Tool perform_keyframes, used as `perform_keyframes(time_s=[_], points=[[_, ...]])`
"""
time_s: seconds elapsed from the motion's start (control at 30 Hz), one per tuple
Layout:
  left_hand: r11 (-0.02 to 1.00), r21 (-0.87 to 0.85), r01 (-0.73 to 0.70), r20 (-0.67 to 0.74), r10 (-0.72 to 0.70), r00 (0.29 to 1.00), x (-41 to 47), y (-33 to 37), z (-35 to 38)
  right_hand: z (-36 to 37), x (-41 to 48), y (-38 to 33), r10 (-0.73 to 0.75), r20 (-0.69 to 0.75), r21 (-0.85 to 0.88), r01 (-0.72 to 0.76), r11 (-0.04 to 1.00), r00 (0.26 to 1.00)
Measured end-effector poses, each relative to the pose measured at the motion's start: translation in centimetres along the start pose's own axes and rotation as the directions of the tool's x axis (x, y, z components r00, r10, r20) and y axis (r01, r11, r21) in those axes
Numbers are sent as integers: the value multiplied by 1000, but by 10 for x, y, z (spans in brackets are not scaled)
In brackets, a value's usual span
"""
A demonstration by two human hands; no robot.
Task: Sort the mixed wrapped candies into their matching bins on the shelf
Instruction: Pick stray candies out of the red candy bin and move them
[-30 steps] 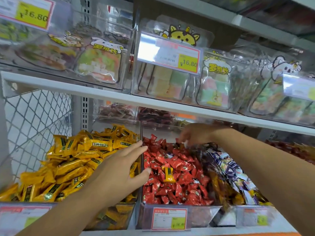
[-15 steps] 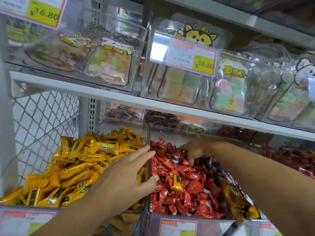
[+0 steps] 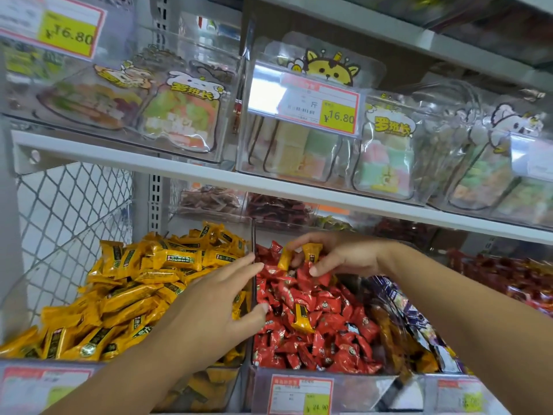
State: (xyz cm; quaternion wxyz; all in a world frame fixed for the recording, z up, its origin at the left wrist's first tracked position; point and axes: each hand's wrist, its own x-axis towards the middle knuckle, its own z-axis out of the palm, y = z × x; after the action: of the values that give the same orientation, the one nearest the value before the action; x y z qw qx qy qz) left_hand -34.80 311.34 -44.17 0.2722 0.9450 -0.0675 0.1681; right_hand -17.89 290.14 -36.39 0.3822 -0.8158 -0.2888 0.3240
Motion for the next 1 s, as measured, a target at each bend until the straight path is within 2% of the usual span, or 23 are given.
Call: perform_keyframes(time_s=[0.2, 0.4, 0.5, 0.63, 0.73, 0.8, 0.9, 1.0], points=[[1000, 1, -4, -7, 4, 1000, -1, 1, 0, -4, -16, -5, 12, 34, 29, -13, 1000, 999], [1000, 1, -1, -4, 1, 1000, -1, 2, -1, -5, -2, -2, 75, -68, 13, -74, 997, 995], [1000, 3, -3, -1, 3, 1000, 0, 1, -1, 1, 4, -3, 102, -147, -189, -129, 974, 984], [1000, -1, -9, -3, 9, 1000, 1, 0, 0, 23, 25, -7, -2, -313, -458, -150, 876, 950], [1000, -9, -10, -10, 10, 1000, 2, 1, 0, 48, 48, -10, 65, -294, -618, -241, 748, 954], [1000, -11, -14, -14, 14, 1000, 2, 1, 0, 52, 53, -14, 67, -293, -657, -251, 711, 954], [1000, -4, -17, -12, 17, 1000, 1, 1, 0, 31, 33, -21, 1, -357, -576, -221, 787, 934], [1000, 8, -18, -11, 18, 1000, 1, 2, -1, 6, 3, -19, 30, -397, -634, -298, 714, 917]])
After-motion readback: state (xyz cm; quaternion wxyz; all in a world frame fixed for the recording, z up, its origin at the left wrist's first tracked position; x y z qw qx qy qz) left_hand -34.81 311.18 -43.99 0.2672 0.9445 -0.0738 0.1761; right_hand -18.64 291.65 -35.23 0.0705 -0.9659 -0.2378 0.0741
